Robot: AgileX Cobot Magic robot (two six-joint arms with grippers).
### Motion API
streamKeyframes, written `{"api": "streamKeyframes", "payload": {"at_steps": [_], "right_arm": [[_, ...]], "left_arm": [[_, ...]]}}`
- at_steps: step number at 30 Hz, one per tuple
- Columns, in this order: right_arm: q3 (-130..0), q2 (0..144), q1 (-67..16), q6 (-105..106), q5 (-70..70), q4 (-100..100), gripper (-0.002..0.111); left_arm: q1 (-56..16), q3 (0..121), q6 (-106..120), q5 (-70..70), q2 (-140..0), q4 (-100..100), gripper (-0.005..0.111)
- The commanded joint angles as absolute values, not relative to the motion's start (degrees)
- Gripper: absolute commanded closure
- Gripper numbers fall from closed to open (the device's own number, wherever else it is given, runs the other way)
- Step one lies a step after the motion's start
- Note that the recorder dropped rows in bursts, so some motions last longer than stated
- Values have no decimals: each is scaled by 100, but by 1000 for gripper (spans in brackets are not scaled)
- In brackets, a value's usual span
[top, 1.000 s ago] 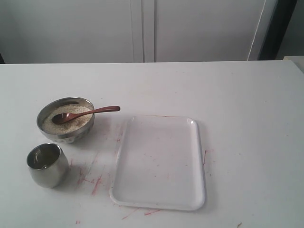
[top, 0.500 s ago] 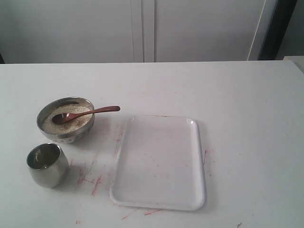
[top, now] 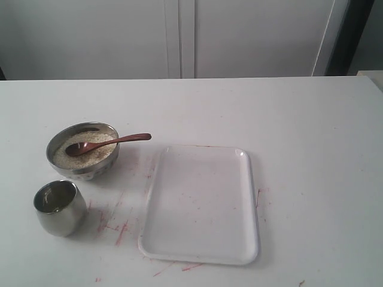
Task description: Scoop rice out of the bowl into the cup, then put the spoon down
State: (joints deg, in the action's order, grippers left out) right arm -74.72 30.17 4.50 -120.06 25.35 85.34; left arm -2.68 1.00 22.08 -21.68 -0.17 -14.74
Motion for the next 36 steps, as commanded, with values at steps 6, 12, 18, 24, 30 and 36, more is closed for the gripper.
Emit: {"api": "streamKeyframes", "payload": {"at_steps": [6, 12, 18, 24, 30, 36], "right_arm": [[-8484, 3027, 381, -12055, -339, 7538, 108], [-8960, 3027, 168, -12055, -1633, 7538, 108], [-9240, 3027, 109, -11668, -3090, 7782, 108], [-9281, 2944, 47, -10332, -2997, 6909, 108], [-9281, 2946, 33, -8535, -2896, 5763, 108], [-9281, 3111, -244, -4623, -2661, 2775, 108]], "left_arm": [[-299, 70, 2227, -2187, 0, -1537, 92], [-299, 70, 2227, -2187, 0, -1537, 92], [-299, 70, 2227, -2187, 0, -1537, 92], [-299, 70, 2227, -2187, 0, -1537, 92], [-299, 70, 2227, -2187, 0, -1537, 92], [-299, 70, 2227, -2187, 0, -1537, 92]]}}
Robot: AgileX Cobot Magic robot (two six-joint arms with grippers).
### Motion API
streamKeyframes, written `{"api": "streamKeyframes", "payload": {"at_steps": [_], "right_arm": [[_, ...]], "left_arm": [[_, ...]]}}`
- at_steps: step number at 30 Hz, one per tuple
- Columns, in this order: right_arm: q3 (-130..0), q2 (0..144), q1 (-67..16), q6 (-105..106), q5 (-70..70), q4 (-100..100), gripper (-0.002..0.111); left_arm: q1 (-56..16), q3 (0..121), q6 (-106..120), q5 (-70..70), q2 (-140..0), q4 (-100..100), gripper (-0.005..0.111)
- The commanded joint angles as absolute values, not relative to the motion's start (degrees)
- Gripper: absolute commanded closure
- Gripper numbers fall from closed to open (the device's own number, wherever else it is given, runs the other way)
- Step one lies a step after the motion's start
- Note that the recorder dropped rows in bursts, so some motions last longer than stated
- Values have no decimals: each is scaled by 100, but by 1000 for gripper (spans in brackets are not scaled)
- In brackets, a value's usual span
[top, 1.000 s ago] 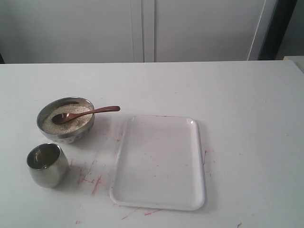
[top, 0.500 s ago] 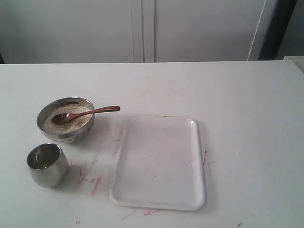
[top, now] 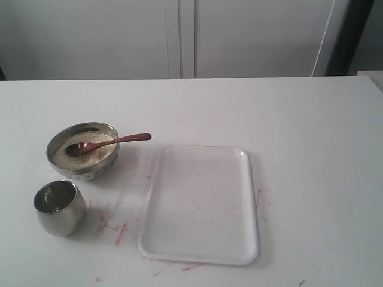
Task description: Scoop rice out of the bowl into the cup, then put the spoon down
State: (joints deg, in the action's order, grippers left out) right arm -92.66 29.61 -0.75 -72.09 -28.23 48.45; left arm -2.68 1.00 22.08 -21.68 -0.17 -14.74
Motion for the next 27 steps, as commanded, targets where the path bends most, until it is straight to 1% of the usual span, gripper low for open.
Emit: {"api": "streamKeyframes", "payload": {"at_steps": [1, 4, 7, 10, 14, 18, 23, 27], "right_arm": [[-9281, 3176, -299, -3781, -2678, 1954, 108], [-9281, 3423, -459, -1006, -2942, -377, 108], [-9312, 3726, -571, 785, -3588, -1788, 108], [-9442, 4099, -662, 1074, -4480, -1960, 108], [-9550, 4662, -803, 1242, -5367, -1970, 108], [-9548, 5199, -984, 1874, -6155, -2118, 108], [-9548, 5800, -1349, 2462, -6443, -2272, 108], [-9548, 6306, -1779, 3315, -6677, -2640, 108]], "left_arm": [[-299, 70, 2227, -2187, 0, -1537, 92], [-299, 70, 2227, -2187, 0, -1537, 92], [-299, 70, 2227, -2187, 0, -1537, 92], [-299, 70, 2227, -2187, 0, -1537, 92], [-299, 70, 2227, -2187, 0, -1537, 92], [-299, 70, 2227, -2187, 0, -1537, 92], [-299, 70, 2227, -2187, 0, -1537, 92], [-299, 70, 2227, -2187, 0, -1537, 92]]}}
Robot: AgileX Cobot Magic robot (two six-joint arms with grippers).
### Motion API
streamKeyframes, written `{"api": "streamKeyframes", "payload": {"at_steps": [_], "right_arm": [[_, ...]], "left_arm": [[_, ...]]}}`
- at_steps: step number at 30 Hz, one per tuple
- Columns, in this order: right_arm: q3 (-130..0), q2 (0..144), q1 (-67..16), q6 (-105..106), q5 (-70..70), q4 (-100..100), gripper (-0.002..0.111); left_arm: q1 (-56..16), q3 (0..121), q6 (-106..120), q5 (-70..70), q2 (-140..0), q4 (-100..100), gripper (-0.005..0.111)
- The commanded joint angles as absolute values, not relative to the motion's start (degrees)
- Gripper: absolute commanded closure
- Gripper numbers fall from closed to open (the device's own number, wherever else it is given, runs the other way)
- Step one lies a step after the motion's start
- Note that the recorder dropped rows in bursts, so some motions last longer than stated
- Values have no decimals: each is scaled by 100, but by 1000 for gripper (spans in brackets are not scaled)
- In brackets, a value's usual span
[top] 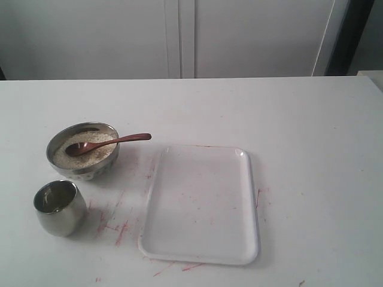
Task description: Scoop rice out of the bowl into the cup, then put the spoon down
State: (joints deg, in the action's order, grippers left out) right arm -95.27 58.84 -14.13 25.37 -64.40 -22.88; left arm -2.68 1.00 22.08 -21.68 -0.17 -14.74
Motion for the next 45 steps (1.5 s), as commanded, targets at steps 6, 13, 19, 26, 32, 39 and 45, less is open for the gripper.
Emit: {"api": "streamKeyframes", "payload": {"at_steps": [6, 13, 19, 26, 32, 39, 45], "right_arm": [[-9548, 7139, -2373, 3808, -6977, -2428, 108], [-9548, 8084, -2840, 3947, -6781, -2142, 108], [-9548, 8859, -3204, 4246, -6414, -1763, 108], [-9548, 9577, -3368, 4811, -5832, -1670, 108], [-9548, 10082, -3373, 4981, -5282, -1430, 108], [-9548, 10664, -3381, 5366, -4622, -1430, 108], [-9548, 11213, -3501, 5419, -4211, -1179, 106]], "left_arm": [[-299, 70, 2227, -2187, 0, -1537, 92], [-299, 70, 2227, -2187, 0, -1537, 92], [-299, 70, 2227, -2187, 0, -1537, 92], [-299, 70, 2227, -2187, 0, -1537, 92], [-299, 70, 2227, -2187, 0, -1537, 92], [-299, 70, 2227, -2187, 0, -1537, 92], [-299, 70, 2227, -2187, 0, -1537, 92]]}}
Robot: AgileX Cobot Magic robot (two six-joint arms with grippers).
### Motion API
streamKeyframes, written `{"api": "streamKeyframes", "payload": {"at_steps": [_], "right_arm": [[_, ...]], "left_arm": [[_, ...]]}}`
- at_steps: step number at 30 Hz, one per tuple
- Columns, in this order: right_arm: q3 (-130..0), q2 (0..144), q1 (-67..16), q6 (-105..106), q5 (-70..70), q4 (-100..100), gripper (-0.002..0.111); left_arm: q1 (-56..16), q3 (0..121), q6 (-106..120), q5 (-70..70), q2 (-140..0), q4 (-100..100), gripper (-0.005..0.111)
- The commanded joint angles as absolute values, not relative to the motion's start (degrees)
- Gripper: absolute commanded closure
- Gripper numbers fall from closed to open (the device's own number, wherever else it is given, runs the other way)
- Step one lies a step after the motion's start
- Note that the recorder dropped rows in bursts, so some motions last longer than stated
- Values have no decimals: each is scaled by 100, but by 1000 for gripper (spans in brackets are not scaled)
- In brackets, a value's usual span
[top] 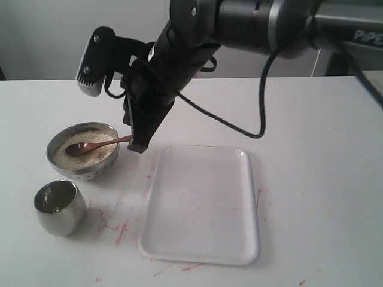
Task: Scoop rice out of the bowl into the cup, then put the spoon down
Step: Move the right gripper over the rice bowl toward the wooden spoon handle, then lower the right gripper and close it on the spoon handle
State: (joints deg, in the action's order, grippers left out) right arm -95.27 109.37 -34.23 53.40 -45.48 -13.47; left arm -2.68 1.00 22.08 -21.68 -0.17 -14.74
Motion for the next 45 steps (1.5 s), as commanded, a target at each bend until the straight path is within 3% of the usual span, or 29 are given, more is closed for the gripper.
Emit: {"api": "streamKeyframes", "payload": {"at_steps": [1, 8, 12, 45], "right_arm": [[-9548, 11300, -3531, 5419, -4123, -1137, 105], [-9548, 11726, -3641, 5419, -3552, -983, 73], [-9548, 11871, -3678, 5419, -3278, -789, 63], [-9553, 12486, -3617, 4432, -2138, 473, 63]], "left_arm": [[-299, 70, 2227, -2187, 0, -1537, 92], [-299, 70, 2227, -2187, 0, -1537, 92], [-299, 70, 2227, -2187, 0, -1537, 92], [-299, 70, 2227, -2187, 0, -1537, 92]]}}
